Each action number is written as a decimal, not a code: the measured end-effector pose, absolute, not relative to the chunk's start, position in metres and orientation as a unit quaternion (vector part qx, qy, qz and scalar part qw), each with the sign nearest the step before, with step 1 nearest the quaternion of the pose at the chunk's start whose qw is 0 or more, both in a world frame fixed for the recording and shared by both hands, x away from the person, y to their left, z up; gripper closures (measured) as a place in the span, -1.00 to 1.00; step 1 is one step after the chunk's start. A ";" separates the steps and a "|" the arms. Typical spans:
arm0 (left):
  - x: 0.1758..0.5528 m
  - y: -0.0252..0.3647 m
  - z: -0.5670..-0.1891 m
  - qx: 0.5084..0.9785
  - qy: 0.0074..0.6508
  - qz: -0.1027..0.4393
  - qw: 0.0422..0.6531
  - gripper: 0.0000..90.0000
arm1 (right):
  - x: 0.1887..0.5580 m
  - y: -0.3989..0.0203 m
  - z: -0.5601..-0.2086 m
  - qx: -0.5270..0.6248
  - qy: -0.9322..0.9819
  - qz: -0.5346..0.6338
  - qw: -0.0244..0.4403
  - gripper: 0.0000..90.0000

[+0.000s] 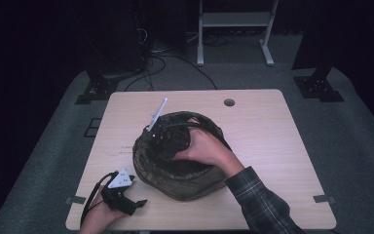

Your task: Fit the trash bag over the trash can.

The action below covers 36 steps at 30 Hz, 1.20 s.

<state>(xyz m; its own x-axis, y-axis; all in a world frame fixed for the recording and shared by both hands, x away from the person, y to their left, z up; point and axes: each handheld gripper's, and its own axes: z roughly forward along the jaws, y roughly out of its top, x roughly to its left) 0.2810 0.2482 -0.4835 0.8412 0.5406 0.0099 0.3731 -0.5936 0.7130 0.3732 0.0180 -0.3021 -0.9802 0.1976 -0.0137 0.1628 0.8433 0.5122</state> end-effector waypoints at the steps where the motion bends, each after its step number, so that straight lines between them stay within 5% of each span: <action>1: 0.281 0.248 -0.484 0.885 0.258 0.113 0.370 -1.00 | 0.373 0.014 -0.299 0.098 0.957 0.270 0.035 -0.79; 17: 0.281 0.248 -0.484 0.885 0.258 0.113 0.370 -1.00 | 0.365 -0.063 -0.265 0.124 0.921 0.365 0.061 -0.79; 36: 0.281 0.248 -0.484 0.886 0.255 0.112 0.370 -1.00 | 0.342 -0.154 -0.265 0.180 0.873 0.440 0.111 -0.79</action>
